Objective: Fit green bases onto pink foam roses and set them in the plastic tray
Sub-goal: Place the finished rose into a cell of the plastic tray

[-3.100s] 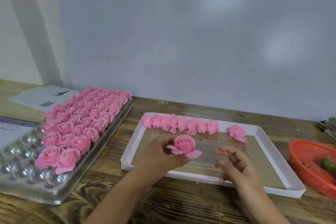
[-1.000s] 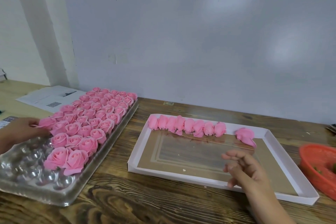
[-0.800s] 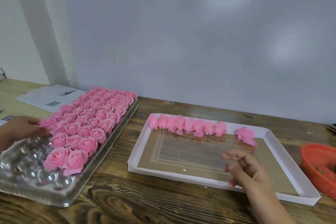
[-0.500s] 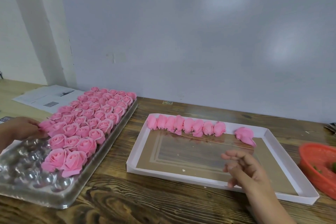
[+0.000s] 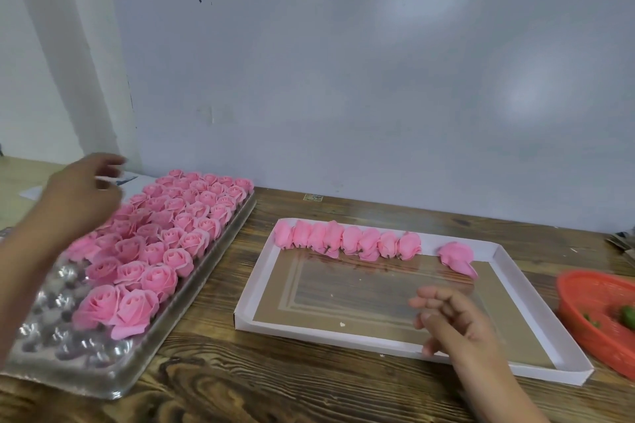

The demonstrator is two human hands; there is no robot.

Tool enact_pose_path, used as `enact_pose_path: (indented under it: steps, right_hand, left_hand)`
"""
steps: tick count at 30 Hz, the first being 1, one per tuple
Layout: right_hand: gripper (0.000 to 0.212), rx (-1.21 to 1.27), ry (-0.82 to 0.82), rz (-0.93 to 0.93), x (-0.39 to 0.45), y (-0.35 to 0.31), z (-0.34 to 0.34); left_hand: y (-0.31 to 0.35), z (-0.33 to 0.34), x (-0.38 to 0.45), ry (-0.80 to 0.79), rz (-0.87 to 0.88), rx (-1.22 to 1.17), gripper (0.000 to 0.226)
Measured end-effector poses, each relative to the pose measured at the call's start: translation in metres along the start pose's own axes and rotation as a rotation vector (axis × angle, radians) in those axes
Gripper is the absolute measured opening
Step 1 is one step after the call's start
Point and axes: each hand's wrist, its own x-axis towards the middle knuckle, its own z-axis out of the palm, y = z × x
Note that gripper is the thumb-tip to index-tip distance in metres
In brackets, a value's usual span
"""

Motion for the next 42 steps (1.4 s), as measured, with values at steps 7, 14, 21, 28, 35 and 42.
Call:
enact_pose_path:
  steps: [7, 14, 21, 28, 35, 42]
  right_hand:
    - [0.031, 0.001, 0.019, 0.011, 0.0, 0.002, -0.002]
    - [0.028, -0.126, 0.035, 0.056, 0.0, -0.001, 0.004]
    - [0.021, -0.514, 0.018, 0.3, 0.056, -0.009, 0.003]
    - [0.022, -0.466, 0.292, 0.454, 0.131, -0.001, 0.018]
    - [0.02, -0.611, 0.33, 0.484, 0.152, 0.009, 0.03]
    - [0.024, -0.531, 0.404, 0.505, 0.143, 0.005, 0.019]
  left_hand:
    - [0.102, 0.11, -0.174, -0.691, 0.52, -0.094, 0.013]
    - [0.092, 0.173, -0.214, -0.557, 0.856, 0.066, 0.025]
    - [0.085, 0.172, -0.223, -0.485, 0.958, 0.047, 0.004]
    - [0.084, 0.172, -0.225, -0.467, 0.978, 0.033, 0.005]
    - [0.087, 0.17, -0.223, -0.433, 0.993, 0.025, 0.011]
    - [0.088, 0.17, -0.224, -0.423, 0.99, 0.034, 0.007]
